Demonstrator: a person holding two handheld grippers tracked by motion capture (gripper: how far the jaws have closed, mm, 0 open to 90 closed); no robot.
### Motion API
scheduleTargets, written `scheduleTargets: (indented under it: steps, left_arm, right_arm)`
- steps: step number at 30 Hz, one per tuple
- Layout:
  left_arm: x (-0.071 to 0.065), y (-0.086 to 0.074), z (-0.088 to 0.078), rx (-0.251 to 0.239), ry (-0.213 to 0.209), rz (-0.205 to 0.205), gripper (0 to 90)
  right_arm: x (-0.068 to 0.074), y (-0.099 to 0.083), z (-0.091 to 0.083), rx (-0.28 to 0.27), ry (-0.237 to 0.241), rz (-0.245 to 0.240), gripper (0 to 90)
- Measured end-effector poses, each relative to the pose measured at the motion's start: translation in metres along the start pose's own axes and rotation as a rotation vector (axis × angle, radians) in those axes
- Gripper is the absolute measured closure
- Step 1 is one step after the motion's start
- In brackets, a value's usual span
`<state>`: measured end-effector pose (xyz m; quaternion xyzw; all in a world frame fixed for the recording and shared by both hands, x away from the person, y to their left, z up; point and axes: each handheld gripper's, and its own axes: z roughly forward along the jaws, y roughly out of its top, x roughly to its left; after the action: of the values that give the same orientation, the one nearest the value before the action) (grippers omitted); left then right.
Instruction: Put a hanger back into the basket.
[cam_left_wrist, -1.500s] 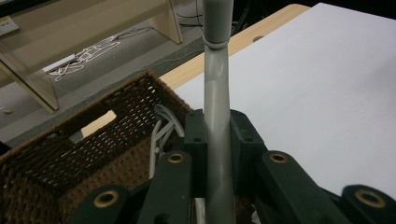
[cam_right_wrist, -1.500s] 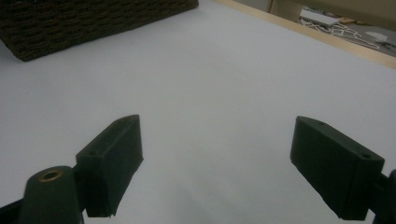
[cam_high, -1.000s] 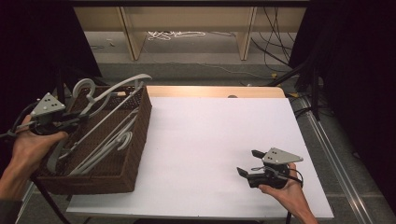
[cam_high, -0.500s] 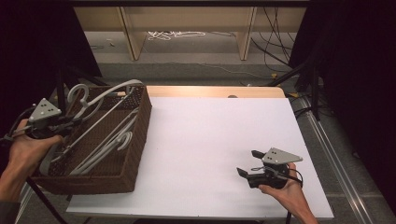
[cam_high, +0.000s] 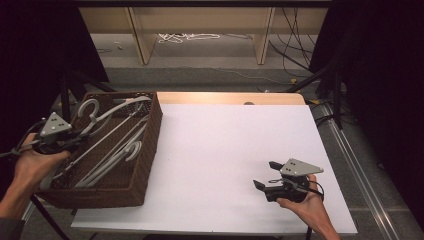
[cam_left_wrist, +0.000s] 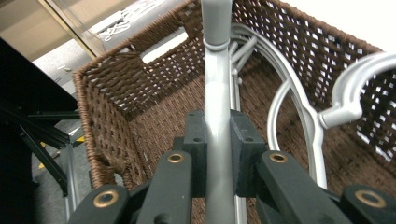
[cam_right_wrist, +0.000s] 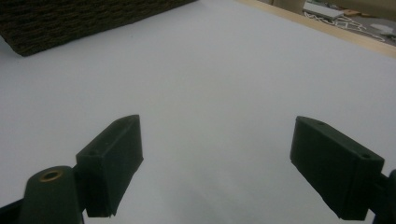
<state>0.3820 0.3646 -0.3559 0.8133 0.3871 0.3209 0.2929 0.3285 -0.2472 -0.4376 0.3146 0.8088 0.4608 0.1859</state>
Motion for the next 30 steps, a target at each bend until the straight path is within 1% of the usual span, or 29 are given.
scheduleTargets:
  steps: [1, 2, 3, 4, 6, 7, 8, 10, 11, 13, 15, 17, 18, 19, 23, 24, 25, 26, 27, 28, 29, 30]
  left_arm:
    - [-0.001, 0.0, 0.003, 0.011, -0.001, 0.006, 79.1]
    - [-0.003, 0.0, 0.006, 0.016, -0.003, -0.002, 79.1]
    - [-0.005, -0.001, 0.009, 0.029, 0.002, 0.006, 79.1]
    - [-0.007, -0.003, 0.013, 0.04, 0.005, -0.003, 79.1]
    - [-0.01, -0.005, 0.019, 0.053, 0.009, 0.01, 79.0]
    - [-0.012, -0.006, 0.021, 0.053, 0.01, -0.002, 79.0]
    - [-0.012, -0.007, 0.023, 0.059, 0.004, 0.005, 79.1]
    - [-0.016, -0.008, 0.027, 0.062, 0.002, -0.015, 79.0]
    - [-0.017, -0.008, 0.027, 0.064, 0.001, -0.006, 79.0]
    - [-0.019, -0.006, 0.027, 0.066, -0.019, -0.01, 78.9]
    - [-0.022, -0.005, 0.028, 0.069, -0.026, 0.0, 78.8]
    - [-0.025, -0.005, 0.029, 0.073, -0.058, 0.019, 78.5]
    - [-0.029, -0.005, 0.031, 0.076, -0.061, 0.02, 76.4]
    - [-0.031, -0.005, 0.032, 0.08, -0.066, 0.03, 75.2]
    - [-0.04, -0.005, 0.035, 0.102, -0.076, 0.041, 72.6]
    - [-0.04, -0.004, 0.035, 0.111, -0.078, 0.059, 71.8]
    - [-0.043, -0.005, 0.036, 0.112, -0.082, 0.035, 70.7]
    - [-0.042, -0.004, 0.037, 0.112, -0.088, 0.068, 69.6]
    - [-0.045, -0.005, 0.039, 0.113, -0.091, 0.049, 68.3]
    - [-0.046, -0.006, 0.04, 0.116, -0.095, 0.048, 67.6]
    - [-0.046, -0.006, 0.041, 0.12, -0.097, 0.064, 66.7]
    - [-0.047, -0.006, 0.041, 0.124, -0.1, 0.057, 66.0]
  right_arm:
    - [0.0, 0.0, 0.0, 0.002, 0.002, 0.006, 17.8]
    - [0.0, 0.0, 0.0, -0.001, -0.002, 0.002, 17.8]
    - [0.0, 0.0, 0.0, -0.001, -0.002, 0.002, 17.8]
    - [0.0, 0.0, 0.0, 0.002, 0.004, 0.0, 17.8]
    - [0.001, 0.0, 0.0, 0.0, 0.003, 0.004, 17.9]
    - [0.001, 0.0, 0.0, 0.0, 0.003, 0.004, 17.9]
    - [0.0, 0.0, 0.0, 0.005, 0.004, 0.001, 17.8]
    - [0.0, -0.001, 0.001, 0.007, 0.0, 0.0, 17.8]
    - [0.0, -0.001, 0.001, 0.007, 0.0, 0.0, 17.8]
    - [0.001, -0.001, 0.001, 0.007, 0.003, -0.003, 17.9]
    - [0.001, 0.0, 0.001, 0.005, 0.003, -0.005, 17.8]
    - [0.001, 0.0, 0.001, 0.003, 0.004, -0.007, 17.8]
    - [0.0, 0.0, 0.0, 0.005, 0.003, -0.003, 17.8]
    - [0.0, 0.0, 0.0, 0.004, 0.002, -0.004, 17.8]
    - [0.0, 0.0, 0.0, 0.004, 0.004, -0.004, 17.9]
    - [0.001, 0.0, 0.0, 0.004, 0.004, -0.005, 17.8]
    - [0.0, 0.0, 0.0, 0.004, 0.004, -0.004, 17.8]
    - [0.0, 0.0, 0.0, 0.003, 0.003, -0.003, 17.8]
    - [0.0, 0.0, 0.0, 0.004, 0.001, -0.004, 17.8]
    - [0.0, 0.0, 0.0, 0.005, 0.0, -0.003, 17.8]
    - [0.0, -0.001, 0.0, 0.01, 0.0, -0.002, 17.8]
    - [0.0, -0.001, 0.0, 0.012, -0.001, -0.005, 17.8]
